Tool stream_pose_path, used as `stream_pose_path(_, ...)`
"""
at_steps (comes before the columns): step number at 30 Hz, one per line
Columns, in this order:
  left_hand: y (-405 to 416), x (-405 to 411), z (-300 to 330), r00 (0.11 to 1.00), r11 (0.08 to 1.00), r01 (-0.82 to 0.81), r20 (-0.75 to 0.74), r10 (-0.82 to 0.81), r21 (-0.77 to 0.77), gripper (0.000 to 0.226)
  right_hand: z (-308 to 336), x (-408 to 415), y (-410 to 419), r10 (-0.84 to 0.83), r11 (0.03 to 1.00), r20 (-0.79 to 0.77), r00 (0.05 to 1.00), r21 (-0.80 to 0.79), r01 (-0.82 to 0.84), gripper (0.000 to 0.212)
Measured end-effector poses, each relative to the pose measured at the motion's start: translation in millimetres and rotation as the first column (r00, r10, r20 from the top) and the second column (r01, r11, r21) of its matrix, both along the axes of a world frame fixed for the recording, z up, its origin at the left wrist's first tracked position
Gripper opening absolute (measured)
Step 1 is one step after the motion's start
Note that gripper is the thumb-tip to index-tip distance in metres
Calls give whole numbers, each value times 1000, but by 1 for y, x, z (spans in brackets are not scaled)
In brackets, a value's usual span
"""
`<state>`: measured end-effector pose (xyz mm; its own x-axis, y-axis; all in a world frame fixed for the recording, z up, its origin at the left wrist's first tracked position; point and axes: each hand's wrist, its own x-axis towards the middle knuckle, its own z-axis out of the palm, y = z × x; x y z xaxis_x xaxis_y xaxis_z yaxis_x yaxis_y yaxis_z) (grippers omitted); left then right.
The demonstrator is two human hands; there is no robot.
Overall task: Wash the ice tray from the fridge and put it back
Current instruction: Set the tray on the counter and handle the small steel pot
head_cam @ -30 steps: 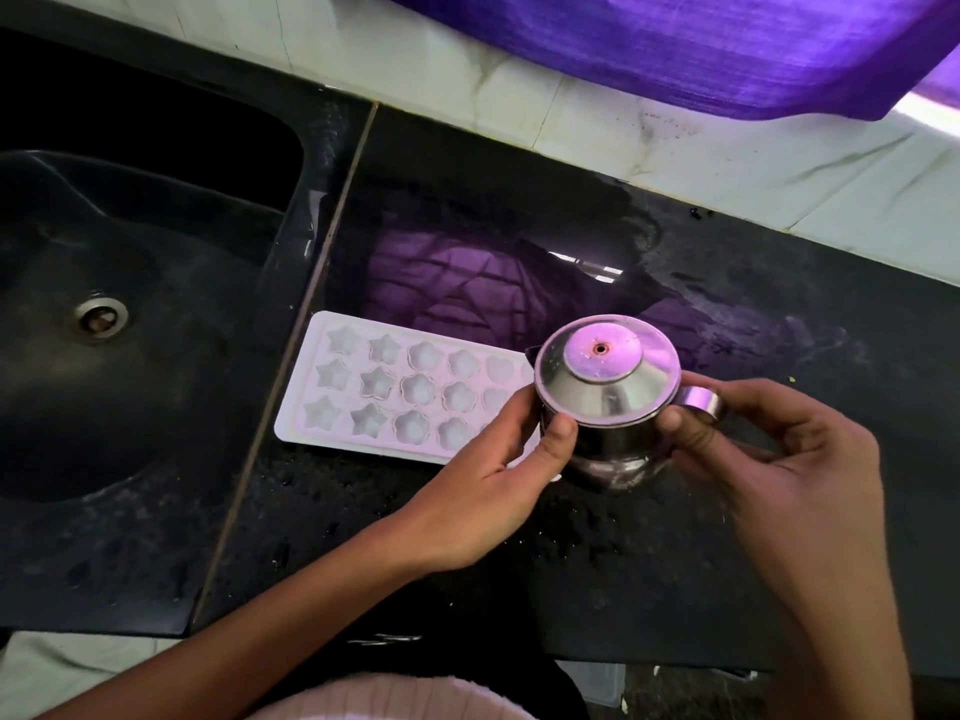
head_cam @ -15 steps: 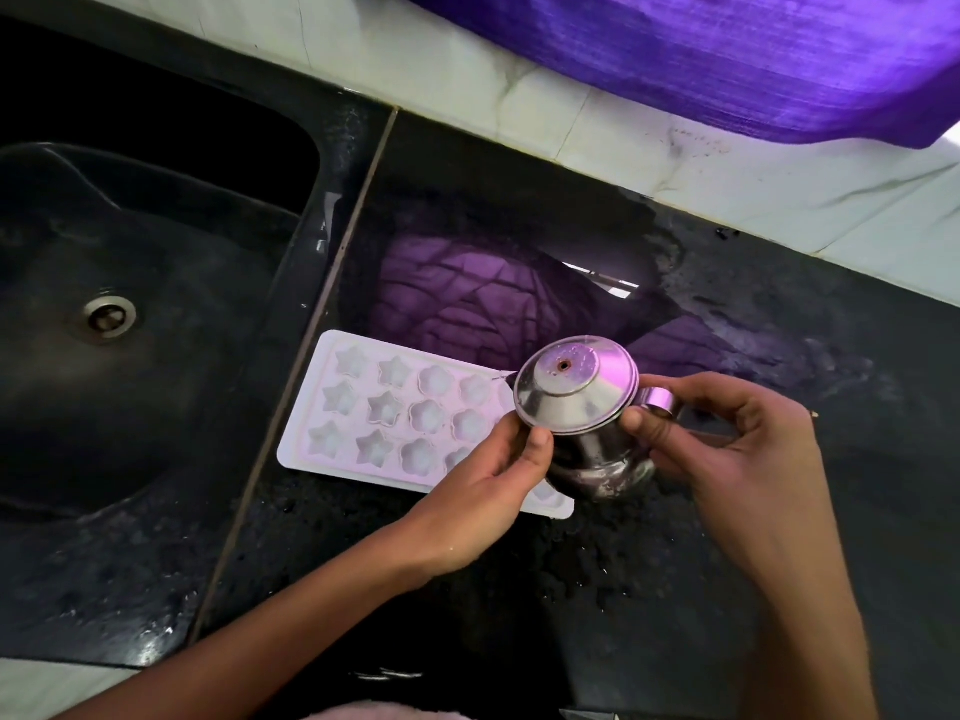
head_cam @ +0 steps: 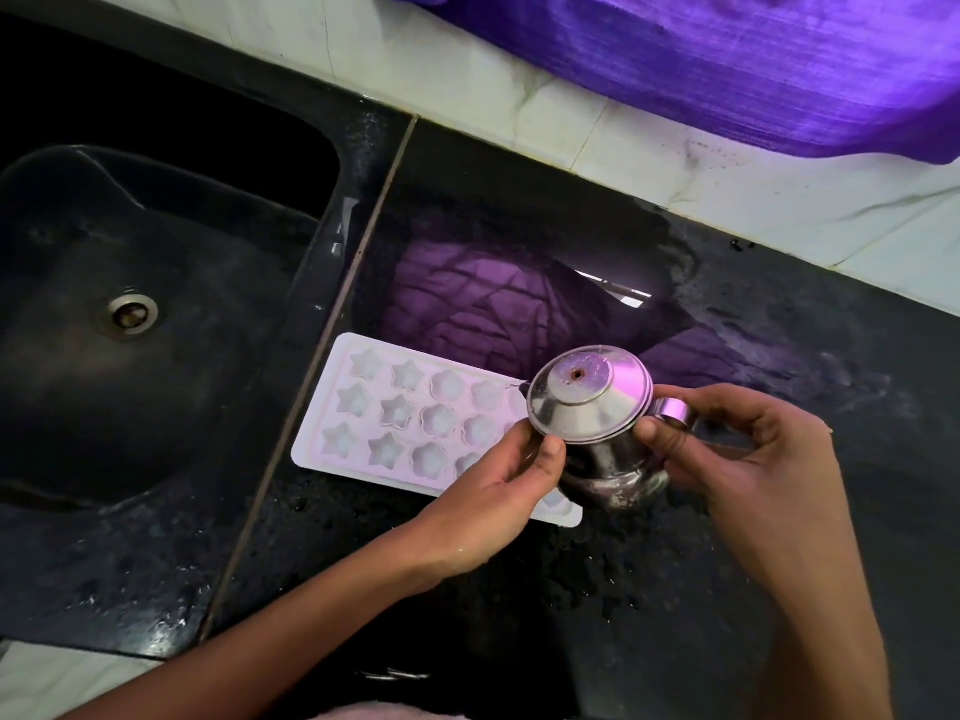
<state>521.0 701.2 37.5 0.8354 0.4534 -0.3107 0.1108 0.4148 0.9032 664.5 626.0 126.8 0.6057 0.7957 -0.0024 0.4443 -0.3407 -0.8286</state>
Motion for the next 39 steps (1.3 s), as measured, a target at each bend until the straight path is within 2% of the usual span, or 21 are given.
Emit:
stream_pose_path(15, 3, -3, 2, 999, 998, -46, 23, 45, 35, 43, -1, -4, -3, -24, 996, -57, 998, 90, 30, 20)
stream_pose_path(28, -1, -8, 3, 998, 996, -56, 22, 55, 72, 41, -3, -8, -9, -2, 990, -100, 995, 138, 16, 19)
stream_pose_path(32, -8, -10, -3, 999, 997, -34, 33, 31, 72, 57, -8, -7, -16, -6, 993, -105, 995, 113, 18, 17)
stream_pose_path(39, -23, -11, -8, 1000, 999, 20, -11, -20, 43, 47, -9, -6, -24, 6, 1000, -23, 1000, -23, -7, 18)
